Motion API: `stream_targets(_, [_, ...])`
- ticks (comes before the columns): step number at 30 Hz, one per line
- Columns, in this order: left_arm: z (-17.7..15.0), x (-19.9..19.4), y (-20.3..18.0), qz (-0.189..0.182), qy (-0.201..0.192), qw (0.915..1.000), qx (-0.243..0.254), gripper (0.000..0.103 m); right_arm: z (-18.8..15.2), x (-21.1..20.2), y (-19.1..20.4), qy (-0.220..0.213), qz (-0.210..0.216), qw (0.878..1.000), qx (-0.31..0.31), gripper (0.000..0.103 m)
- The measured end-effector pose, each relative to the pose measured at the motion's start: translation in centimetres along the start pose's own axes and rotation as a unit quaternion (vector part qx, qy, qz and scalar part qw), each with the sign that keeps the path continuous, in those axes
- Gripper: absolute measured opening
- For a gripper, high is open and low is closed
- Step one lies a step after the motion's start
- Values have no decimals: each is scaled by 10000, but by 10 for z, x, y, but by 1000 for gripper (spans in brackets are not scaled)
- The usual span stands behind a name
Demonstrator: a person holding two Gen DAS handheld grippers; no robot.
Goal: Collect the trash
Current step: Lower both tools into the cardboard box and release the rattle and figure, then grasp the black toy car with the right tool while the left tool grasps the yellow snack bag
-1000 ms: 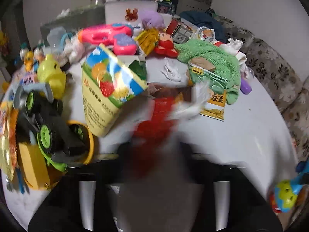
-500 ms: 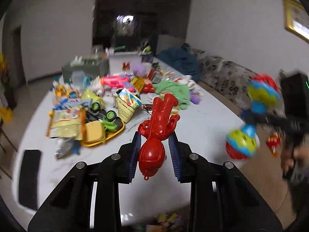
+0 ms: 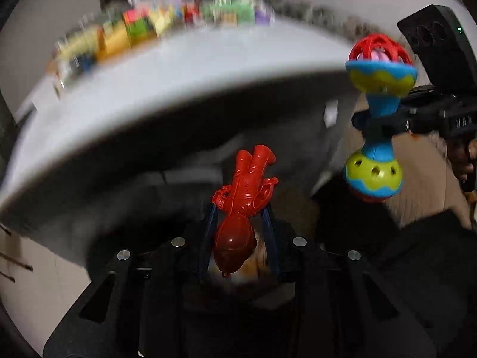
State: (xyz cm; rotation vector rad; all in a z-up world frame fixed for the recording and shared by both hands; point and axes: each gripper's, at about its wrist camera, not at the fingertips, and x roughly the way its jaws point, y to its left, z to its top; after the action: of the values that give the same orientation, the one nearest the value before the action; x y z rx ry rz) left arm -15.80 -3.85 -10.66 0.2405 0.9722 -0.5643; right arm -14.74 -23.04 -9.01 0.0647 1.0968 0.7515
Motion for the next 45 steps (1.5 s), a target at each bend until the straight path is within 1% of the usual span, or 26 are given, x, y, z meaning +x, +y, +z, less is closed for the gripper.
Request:
stream_targets(1, [-5,15,2,12,227,9997,29,44,-6,19,-4,166,-67,9998,12,27])
stream_targets(2, [-14,43,5,199,601,9980,63,56,-12,43,-13,375,-128,9992,64,34])
stream_targets(3, [-19,60,7,331,809,9961,93,78,-18,67,-21,632,-212,9977,127,53])
stream_targets(4, [-26,80,10,388,1055,9936,128,81,-24,90,-30,946,-413,9946,132,60])
stream_targets(6, [-36,110,18,465,1589,9862,13,80,-36,111,-37,1310,-652,9892,37,59])
stream_targets(7, [-38,113,21,439,1665,9851,-52,80,-41,110,-38,1384,-713,9878,-25,58])
stream_targets(9, [-32,98,26,389,1418,9890,-135,80,-42,88,-32,1232,-583,9906,-76,58])
stream_targets(11, [-23,75,32,233,1105,9934,-218,80,-28,54,-21,939,-555,9938,-193,58])
stream_targets(13, [-7,42,36,83,712,9970,-309,80,0,10,-3,441,-373,9976,-386,59])
stream_targets(14, [1,28,36,46,510,9982,-310,80,23,-16,7,51,-263,9982,-527,60])
stream_targets(15, [10,9,38,66,245,9992,-296,80,35,-30,13,-169,-202,9978,-605,63])
stream_targets(16, [19,-7,40,97,19,9996,-279,80,62,-49,20,-517,-91,9960,-729,69])
stream_targets(19, [49,-48,49,325,-693,9967,-276,81,122,-64,30,-1088,-210,9887,-1013,73])
stream_targets(20, [61,-61,57,459,-956,9938,-347,83,151,-60,31,-1277,-387,9846,-1133,73])
stream_targets(23, [81,-76,79,630,-1375,9859,-716,86,220,-33,28,-1561,-698,9781,-1186,72])
stream_targets(25, [90,-79,99,593,-1477,9804,-1159,86,265,-8,27,-1505,-952,9764,-1219,66])
stream_targets(27, [92,-80,118,392,-1551,9740,-1605,86,292,20,26,-1335,-1122,9764,-1271,64])
stream_targets(30, [89,-83,136,253,-1612,9677,-1919,86,332,59,20,-778,-1040,9840,-1220,59])
stream_targets(33, [88,-83,140,525,-1620,9678,-1851,86,362,99,14,114,-1284,9840,-1234,59])
stream_targets(36, [93,-85,141,745,-1614,9690,-1716,86,388,134,0,1000,-997,9875,-704,71])
stream_targets(38, [104,-83,148,823,-1617,9679,-1742,86,391,150,-12,1376,-998,9838,-565,67])
stream_targets(40, [111,-85,154,852,-1693,9649,-1818,86,389,143,-18,1271,-881,9864,-559,57])
stream_targets(41, [116,-86,159,906,-1712,9628,-1884,86,384,132,-24,1151,-748,9896,-422,49])
stream_targets(42, [125,-85,167,913,-1739,9608,-1957,86,379,123,-28,1034,-582,9924,-327,45])
stream_targets(43, [131,-84,174,886,-1758,9593,-2024,86,370,108,-32,831,-435,9952,-288,43])
stream_targets(45, [149,-77,189,824,-1769,9554,-2216,86,356,90,-38,568,-471,9969,-257,43])
